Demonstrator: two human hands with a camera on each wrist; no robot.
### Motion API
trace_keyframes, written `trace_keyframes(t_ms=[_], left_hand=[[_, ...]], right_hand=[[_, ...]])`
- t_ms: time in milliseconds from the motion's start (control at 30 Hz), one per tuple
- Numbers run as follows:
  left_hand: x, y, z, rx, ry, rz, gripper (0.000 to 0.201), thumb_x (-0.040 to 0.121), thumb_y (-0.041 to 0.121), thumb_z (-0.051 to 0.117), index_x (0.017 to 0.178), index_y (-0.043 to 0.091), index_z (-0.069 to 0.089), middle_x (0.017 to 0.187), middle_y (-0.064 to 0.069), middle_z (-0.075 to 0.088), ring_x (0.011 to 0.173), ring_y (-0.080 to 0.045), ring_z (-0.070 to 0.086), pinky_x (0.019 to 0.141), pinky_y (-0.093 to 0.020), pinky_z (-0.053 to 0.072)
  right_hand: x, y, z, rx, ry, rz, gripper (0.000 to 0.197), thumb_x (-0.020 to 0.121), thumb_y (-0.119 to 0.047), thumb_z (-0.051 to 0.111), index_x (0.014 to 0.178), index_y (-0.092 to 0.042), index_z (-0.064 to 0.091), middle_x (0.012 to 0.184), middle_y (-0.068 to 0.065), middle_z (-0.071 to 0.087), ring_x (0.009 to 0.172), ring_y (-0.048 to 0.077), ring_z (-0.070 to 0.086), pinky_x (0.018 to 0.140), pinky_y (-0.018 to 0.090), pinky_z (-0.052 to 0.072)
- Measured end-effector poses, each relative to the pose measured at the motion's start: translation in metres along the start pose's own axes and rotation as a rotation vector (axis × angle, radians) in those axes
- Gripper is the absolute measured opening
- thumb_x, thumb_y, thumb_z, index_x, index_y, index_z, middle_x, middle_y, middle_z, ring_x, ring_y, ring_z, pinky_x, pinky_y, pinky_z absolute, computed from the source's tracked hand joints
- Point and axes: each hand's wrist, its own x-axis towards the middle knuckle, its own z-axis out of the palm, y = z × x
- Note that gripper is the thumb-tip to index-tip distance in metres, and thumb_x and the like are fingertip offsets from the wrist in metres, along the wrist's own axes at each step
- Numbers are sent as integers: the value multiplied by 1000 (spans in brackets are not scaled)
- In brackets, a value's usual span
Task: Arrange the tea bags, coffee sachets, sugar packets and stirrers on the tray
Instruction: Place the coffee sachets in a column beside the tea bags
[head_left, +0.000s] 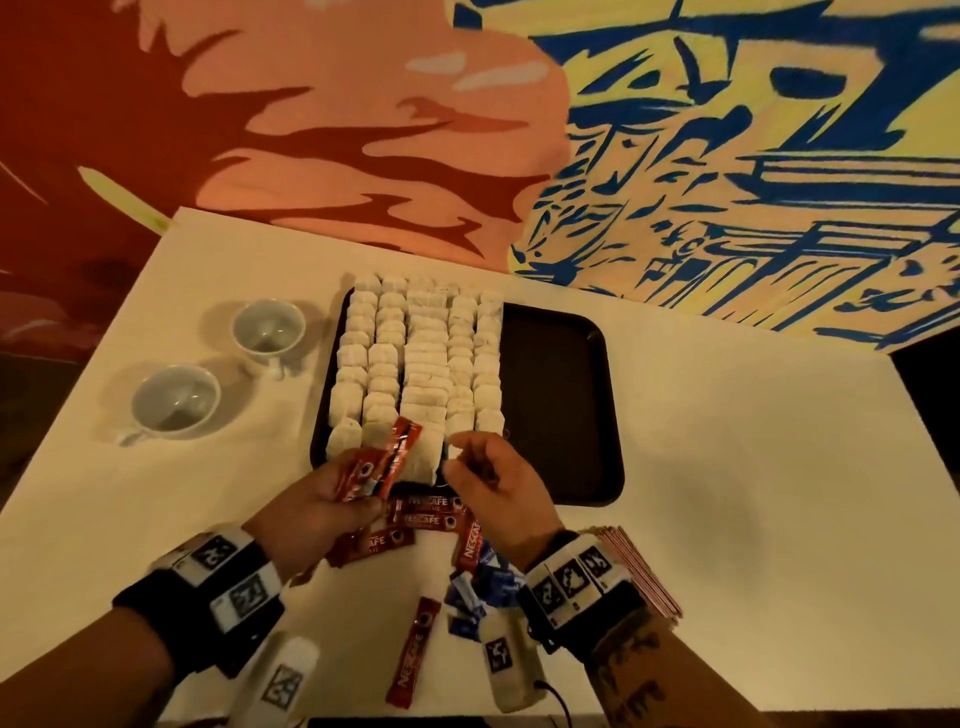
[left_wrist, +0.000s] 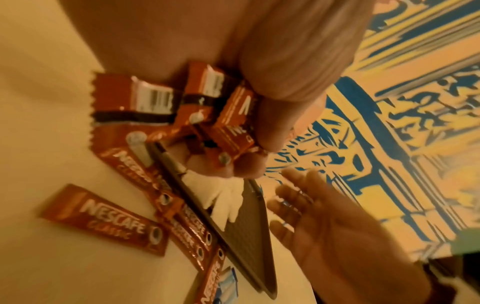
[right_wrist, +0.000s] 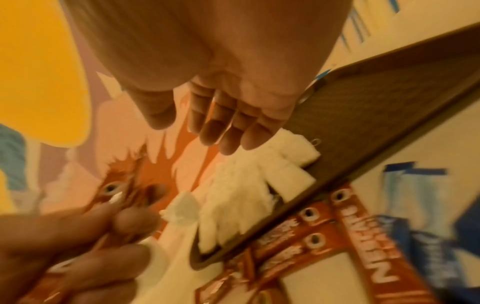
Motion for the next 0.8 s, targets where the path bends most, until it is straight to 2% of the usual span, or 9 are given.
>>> trace_keyframes(t_ms=[67, 133, 267, 300, 367, 467, 600, 700, 800], left_hand=[[9, 12, 11, 34, -62, 37, 41, 89, 5, 66, 122, 27, 56, 85, 3, 75, 79, -14, 71, 77, -34, 55], [19, 26, 22, 87, -102, 80, 43, 78, 20, 71, 117, 33, 58, 105, 0, 74, 98, -17, 70, 95, -45, 53], [41, 48, 41, 82, -87, 112, 53, 68, 34, 73, 118, 27, 59, 104, -5, 74, 98, -25, 70, 94, -50, 53], [45, 53, 45, 83, -75, 125, 52, 70, 37, 74, 119, 26, 59, 102, -5, 74, 94, -25, 71, 92, -47, 55], [57, 60, 59, 89, -29, 139, 33, 86, 32, 72, 115, 22, 59, 87, -2, 72, 72, -23, 67, 70, -37, 57], [73, 63, 80, 8, 31, 154, 17, 96, 27, 62, 111, 20, 59, 73, -2, 66, 52, -18, 54, 48, -28, 46], [97, 60, 102, -33, 186, 156, 18, 92, 18, 69, 108, 20, 60, 66, -12, 64, 46, -21, 51, 47, -30, 44], [109, 59, 114, -27, 373, 149, 15, 89, 18, 72, 100, 17, 62, 55, -2, 62, 41, -13, 53, 42, -25, 43], [115, 59, 118, 6, 428, 137, 15, 86, 24, 74, 96, 22, 63, 56, 1, 65, 42, -11, 57, 42, -23, 45]], right_hand=[[3, -15, 9, 4, -2, -37, 42, 95, -46, 60, 134, -34, 50, 112, -15, 63, 100, 2, 62, 84, 20, 52], [14, -20, 10, 20, 81, -57, 35, 96, -45, 59, 129, -34, 53, 110, -15, 63, 97, 2, 63, 83, 17, 50], [43, -17, -12, 32, 207, -106, 2, 96, -38, 61, 95, -38, 60, 88, -9, 69, 79, 9, 68, 77, 33, 57], [47, -18, -18, 52, 197, -111, 6, 96, -36, 62, 92, -40, 61, 88, -8, 70, 79, 10, 69, 76, 34, 58], [55, -14, -36, 103, 160, -117, 10, 95, -31, 65, 92, -41, 64, 90, -4, 73, 77, 11, 70, 74, 35, 60], [69, -3, -60, 135, 117, -96, 11, 94, -28, 67, 103, -34, 71, 94, -2, 75, 77, 10, 71, 73, 34, 61], [85, 13, -81, 185, 107, -71, 24, 93, -24, 70, 117, -28, 69, 101, -6, 74, 88, 10, 72, 78, 40, 62], [90, 21, -85, 255, 135, -56, 19, 92, -13, 70, 102, -29, 67, 93, -9, 73, 84, 7, 71, 70, 31, 61], [96, 26, -85, 189, 153, -28, 15, 90, -13, 71, 86, -27, 70, 83, -6, 75, 80, 11, 73, 75, 36, 61]])
